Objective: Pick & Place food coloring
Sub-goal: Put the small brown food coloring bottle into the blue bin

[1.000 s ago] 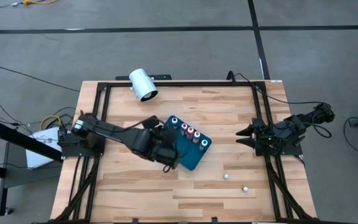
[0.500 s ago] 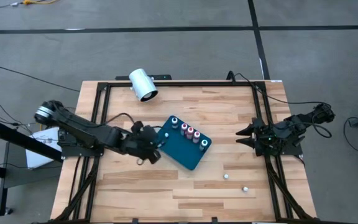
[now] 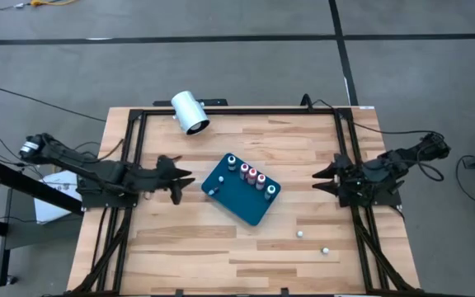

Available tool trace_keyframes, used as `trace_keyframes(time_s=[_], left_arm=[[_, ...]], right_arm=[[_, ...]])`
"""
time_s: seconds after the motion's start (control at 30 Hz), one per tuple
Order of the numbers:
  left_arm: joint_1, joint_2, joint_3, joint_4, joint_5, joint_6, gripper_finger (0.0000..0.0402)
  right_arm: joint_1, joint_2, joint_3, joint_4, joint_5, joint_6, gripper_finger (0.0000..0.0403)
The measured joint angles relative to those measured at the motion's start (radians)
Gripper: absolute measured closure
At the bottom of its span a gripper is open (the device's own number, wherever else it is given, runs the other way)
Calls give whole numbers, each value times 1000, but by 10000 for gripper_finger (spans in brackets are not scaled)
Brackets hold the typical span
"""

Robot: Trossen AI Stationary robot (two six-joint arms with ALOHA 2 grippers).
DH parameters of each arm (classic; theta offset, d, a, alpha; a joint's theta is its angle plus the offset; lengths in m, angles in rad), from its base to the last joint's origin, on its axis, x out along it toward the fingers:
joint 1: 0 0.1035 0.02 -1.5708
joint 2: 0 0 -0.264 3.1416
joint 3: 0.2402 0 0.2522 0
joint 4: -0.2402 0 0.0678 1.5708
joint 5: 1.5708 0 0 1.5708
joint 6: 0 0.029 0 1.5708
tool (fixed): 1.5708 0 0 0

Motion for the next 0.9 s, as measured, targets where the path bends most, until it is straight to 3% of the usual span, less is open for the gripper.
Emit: trace_keyframes(time_s=[0.23, 0.43, 0.63, 0.9], left_arm=[[16, -277, -166, 70, 83, 27, 267], [16, -453, -257, 70, 89, 74, 267], [16, -564, -314, 35, 89, 85, 267], [16, -630, -357, 33, 150, 126, 267]], right_arm=[[0, 257, 217, -173, -37, 11, 221], [0, 478, 447, -421, -109, 41, 221], [0, 682, 620, -572, -174, 64, 221], [0, 914, 792, -618, -290, 115, 221]])
